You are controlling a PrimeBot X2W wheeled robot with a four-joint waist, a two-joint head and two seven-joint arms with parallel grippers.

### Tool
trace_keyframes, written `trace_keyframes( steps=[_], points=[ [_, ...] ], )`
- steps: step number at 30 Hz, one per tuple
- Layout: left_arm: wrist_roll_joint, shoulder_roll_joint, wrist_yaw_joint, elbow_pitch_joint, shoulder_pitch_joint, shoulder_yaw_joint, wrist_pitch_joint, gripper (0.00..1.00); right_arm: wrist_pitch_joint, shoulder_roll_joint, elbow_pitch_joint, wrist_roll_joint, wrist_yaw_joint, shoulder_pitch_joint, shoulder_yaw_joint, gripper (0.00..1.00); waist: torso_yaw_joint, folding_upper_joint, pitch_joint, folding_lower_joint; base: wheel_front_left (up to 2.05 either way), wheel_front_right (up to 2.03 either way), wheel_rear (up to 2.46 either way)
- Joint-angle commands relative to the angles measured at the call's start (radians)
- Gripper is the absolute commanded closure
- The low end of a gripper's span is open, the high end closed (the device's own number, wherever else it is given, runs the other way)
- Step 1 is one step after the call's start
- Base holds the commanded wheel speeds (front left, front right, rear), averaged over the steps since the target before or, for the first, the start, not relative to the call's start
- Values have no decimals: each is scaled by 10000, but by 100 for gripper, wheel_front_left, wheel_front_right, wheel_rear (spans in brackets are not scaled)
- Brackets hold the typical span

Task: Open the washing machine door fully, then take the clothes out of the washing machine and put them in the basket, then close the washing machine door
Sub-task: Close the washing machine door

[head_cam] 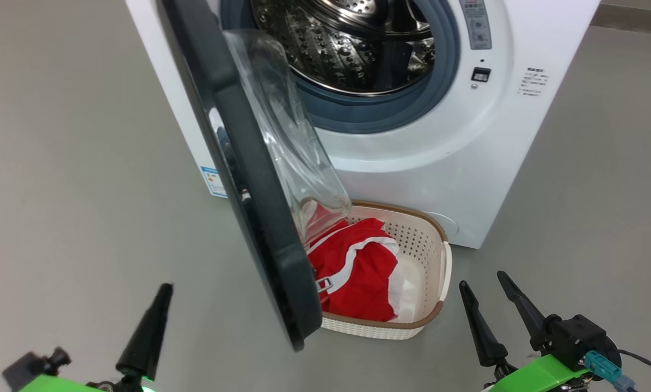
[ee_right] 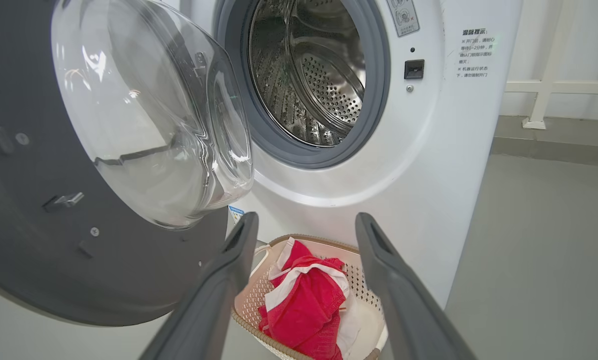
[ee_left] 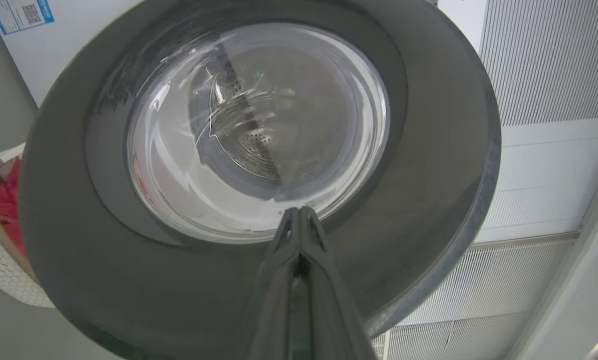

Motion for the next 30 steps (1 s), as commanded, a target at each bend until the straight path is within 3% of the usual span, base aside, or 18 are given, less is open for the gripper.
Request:
trace_keyframes(
  steps=[1, 6, 11, 19, 30],
  points=[
    [-49, 226, -56, -357, -369, 413, 516, 100, -63, 9, -213, 50, 73, -244, 298, 0, -131, -1, -14, 0, 0, 0, 0],
    [242, 150, -56, -492, -478, 563, 2054, 100, -63, 12, -265, 48, 73, -242, 281, 0, -368, -1, 85, 0, 0, 0, 0],
    [679, -126, -56, -417, -869, 681, 2689, 100, -63, 14, -308, 12, 73, -360, 210, 0, -591, -1, 336, 0, 0, 0, 0],
    [1179, -454, -56, -414, -1519, 554, 2969, 100, -63, 16, -402, 12, 73, -645, 126, 0, -1085, -1, 785, 0, 0, 0, 0],
    [1731, -510, -56, -461, -2204, 153, 2594, 100, -63, 17, -580, 157, 73, -969, -11, 0, -1924, -1, 1354, 0, 0, 0, 0]
  ],
)
